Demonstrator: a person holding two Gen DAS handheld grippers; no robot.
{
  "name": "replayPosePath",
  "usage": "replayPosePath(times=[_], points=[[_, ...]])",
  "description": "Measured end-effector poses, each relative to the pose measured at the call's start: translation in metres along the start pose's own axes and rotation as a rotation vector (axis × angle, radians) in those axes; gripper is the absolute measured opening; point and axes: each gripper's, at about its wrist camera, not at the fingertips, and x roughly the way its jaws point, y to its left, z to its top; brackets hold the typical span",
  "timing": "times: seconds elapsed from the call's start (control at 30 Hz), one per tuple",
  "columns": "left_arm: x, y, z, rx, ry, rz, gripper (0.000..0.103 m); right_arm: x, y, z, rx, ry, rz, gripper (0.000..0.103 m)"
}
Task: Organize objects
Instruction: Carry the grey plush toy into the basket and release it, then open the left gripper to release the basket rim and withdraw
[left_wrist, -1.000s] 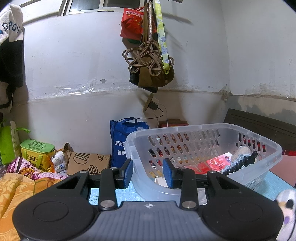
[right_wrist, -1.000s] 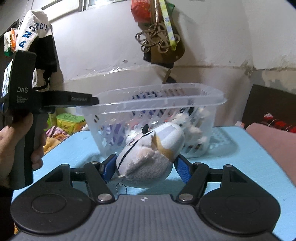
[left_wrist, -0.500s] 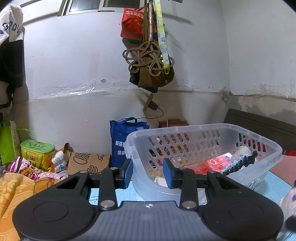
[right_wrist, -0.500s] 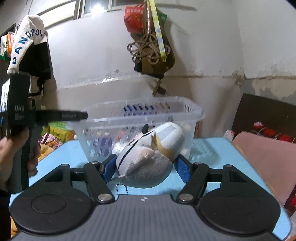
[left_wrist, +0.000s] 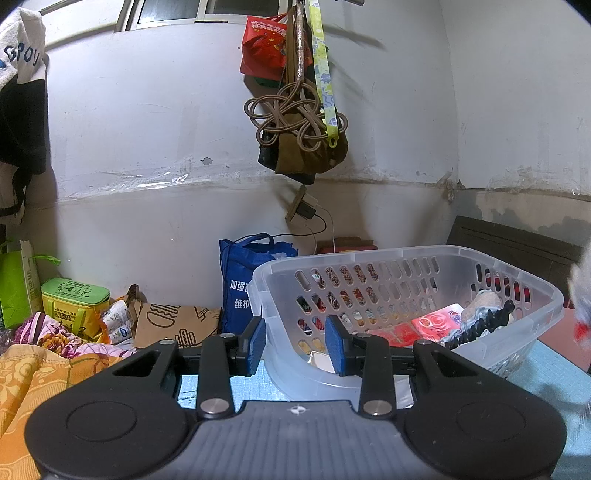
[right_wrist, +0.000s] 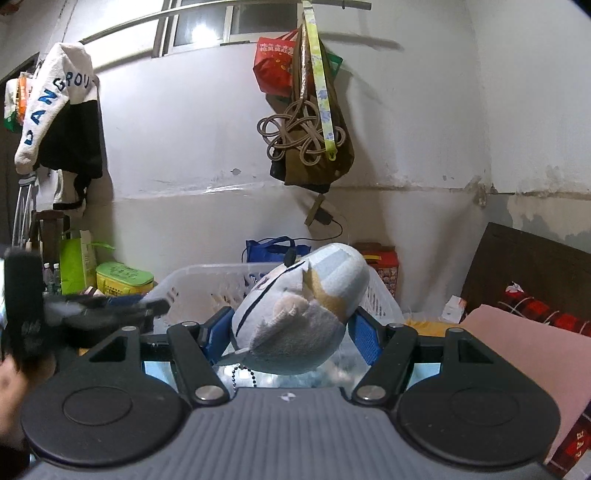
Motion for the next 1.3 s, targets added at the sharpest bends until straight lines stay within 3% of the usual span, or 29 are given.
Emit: replayPosePath(times=[0.33,0.5,0.6,0.63,0.67,0.7,0.8,1.3], points=[[0.001,0.001,0.0,0.0,0.001,-0.001,0.039,0.071,0.008,0.035,-0.025,0.056,0.046,0.071],[0.001,0.001,0.0,0.001,0.0,0.0,0.039,0.096,0.005,0.029,-0.003,0.104,0.076,0.071],[0.001,0.001,0.0,0.001,0.0,0.001,0.039,0.099,0.006,0.022,-0.021,0.09,0.045,0.073],[0.001,0.001,0.001,0.001,0.0,0.001,0.039,0.099,0.006,0.02,-0.032,0.072,0.041,0.078],[0.001,0.001,0.0,0.0,0.0,0.001,0.039,0.099,0.005,0.02,-0.042,0.053,0.038,0.099],[0.001,0.001,0.0,-0.001,0.0,0.001,0.039,0.1,0.005,0.019,-0.055,0.033,0.03,0.103],[0.001,0.001,0.001,-0.001,0.0,0.002,0.039,0.099,0.006,0.018,-0.109,0.031,-0.034,0.103],[0.003,0.003,0.001,-0.004,-0.001,0.002,0.039,0.073,-0.026,0.002,-0.037,0.066,0.012,0.103]])
